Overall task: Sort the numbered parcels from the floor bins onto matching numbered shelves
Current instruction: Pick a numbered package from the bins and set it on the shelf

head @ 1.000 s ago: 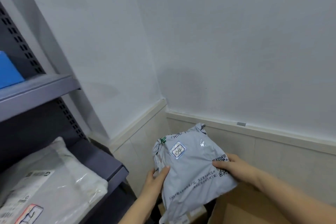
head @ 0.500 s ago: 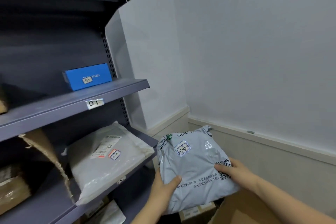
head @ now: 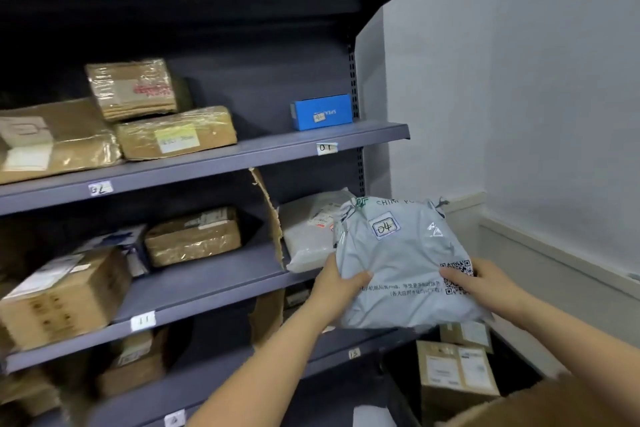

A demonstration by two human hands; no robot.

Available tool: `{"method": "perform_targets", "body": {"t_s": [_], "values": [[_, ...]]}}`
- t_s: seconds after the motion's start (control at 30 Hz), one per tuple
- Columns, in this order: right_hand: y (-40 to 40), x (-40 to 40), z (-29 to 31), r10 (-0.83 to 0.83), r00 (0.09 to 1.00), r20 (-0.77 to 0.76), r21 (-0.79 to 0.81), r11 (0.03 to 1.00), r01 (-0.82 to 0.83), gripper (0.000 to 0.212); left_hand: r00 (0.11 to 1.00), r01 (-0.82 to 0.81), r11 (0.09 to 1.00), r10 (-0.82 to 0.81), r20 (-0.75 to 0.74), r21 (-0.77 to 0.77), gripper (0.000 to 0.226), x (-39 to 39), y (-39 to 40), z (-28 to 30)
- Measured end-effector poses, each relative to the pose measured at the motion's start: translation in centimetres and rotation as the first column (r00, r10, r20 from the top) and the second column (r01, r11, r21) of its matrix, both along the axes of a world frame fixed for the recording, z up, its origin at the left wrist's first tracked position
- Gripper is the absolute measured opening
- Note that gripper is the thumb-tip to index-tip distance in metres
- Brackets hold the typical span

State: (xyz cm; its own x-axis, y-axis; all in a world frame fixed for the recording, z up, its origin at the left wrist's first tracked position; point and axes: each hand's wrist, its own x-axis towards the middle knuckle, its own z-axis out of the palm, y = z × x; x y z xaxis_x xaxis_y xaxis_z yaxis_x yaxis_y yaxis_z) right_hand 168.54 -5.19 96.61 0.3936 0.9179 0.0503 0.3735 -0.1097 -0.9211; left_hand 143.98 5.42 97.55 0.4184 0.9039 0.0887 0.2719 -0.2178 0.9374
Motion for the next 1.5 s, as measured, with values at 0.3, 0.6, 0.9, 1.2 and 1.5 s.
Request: {"method": "perform_targets", "body": {"t_s": [0.3, 0.6, 0.9, 1.2, 1.5], "values": [[3.4, -8.2, 3.0, 0.255, 0.965, 0.051, 0.092, 0.961, -0.259, 0.023, 0.961, -0.275, 0.959, 0.276, 0.007, 0.073, 0.064, -9.8, -4.1, 2.7], [5.9, -22.4, 6.0, 0.455, 0.882, 0.124, 0.165, 0.867, -0.471, 0.015, 0.828, -0.561, 0.818, 0.554, 0.090, 0.129, 0.059, -23.3, -8.0, 5.1], [7.0, -40.4, 8.0, 0.558, 0.810, 0.181, 0.265, 0.766, -0.586, 0.026, 0.590, -0.805, 0.564, 0.793, 0.151, 0.182, 0.049, -37.9, -12.3, 7.6], [6.4, -60.7, 8.7, 0.580, 0.749, 0.320, 0.226, 0.721, -0.655, 0.035, 0.463, -0.877, 0.443, 0.882, 0.084, 0.186, 0.040, -57.1, -15.0, 8.0], [6.5, -80.2, 10.8, 0.543, 0.722, 0.429, 0.192, 0.726, -0.660, 0.028, 0.398, -0.893, 0.392, 0.917, -0.018, 0.222, 0.026, -75.9, -15.7, 9.9]]}}
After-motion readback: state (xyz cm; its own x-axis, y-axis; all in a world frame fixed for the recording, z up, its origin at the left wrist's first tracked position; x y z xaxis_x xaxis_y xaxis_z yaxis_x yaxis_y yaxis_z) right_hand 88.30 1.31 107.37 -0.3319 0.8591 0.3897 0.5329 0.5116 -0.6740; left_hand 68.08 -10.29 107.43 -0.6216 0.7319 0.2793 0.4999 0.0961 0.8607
